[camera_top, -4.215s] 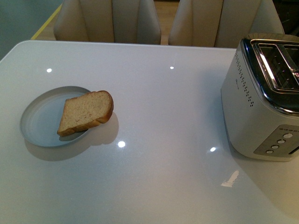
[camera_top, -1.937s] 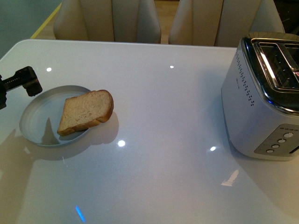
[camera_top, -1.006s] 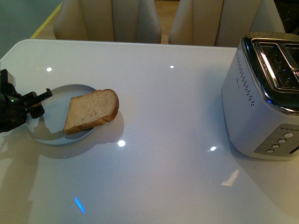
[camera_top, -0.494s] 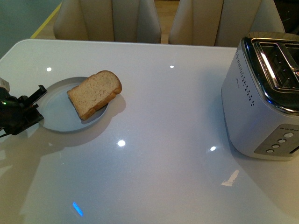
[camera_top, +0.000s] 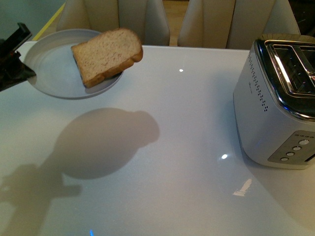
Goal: Left arm holds plate, right arm toasts bread
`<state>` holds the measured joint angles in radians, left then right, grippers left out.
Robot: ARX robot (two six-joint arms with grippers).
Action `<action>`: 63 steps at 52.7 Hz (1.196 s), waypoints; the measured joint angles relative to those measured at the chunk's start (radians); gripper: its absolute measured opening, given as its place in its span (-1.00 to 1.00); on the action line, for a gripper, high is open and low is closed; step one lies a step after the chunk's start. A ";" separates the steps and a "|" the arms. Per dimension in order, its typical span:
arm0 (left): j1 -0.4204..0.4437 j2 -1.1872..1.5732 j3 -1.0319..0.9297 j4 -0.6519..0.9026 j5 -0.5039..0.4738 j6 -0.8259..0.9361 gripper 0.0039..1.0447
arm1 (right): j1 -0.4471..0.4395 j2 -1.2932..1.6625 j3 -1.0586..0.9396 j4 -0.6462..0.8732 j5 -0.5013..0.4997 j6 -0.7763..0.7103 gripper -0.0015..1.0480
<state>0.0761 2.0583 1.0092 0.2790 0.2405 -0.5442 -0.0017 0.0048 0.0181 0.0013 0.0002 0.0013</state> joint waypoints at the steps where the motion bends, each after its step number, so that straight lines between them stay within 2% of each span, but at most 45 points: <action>1: -0.009 -0.014 0.002 -0.012 0.001 0.000 -0.95 | 0.000 0.000 0.000 0.000 0.000 0.000 0.83; 27: -0.263 -0.246 0.066 -0.154 0.003 -0.021 -0.95 | 0.000 0.000 0.000 0.000 0.000 0.000 0.83; 40: -0.344 -0.286 0.076 -0.173 0.010 -0.072 -0.95 | 0.000 0.000 0.000 0.000 0.000 0.000 0.83; 63: -0.423 -0.327 0.080 -0.199 0.021 -0.135 -0.95 | 0.000 0.000 0.000 0.000 0.000 0.000 0.83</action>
<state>-0.3470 1.7309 1.0889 0.0803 0.2619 -0.6796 -0.0017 0.0048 0.0181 0.0013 0.0002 0.0013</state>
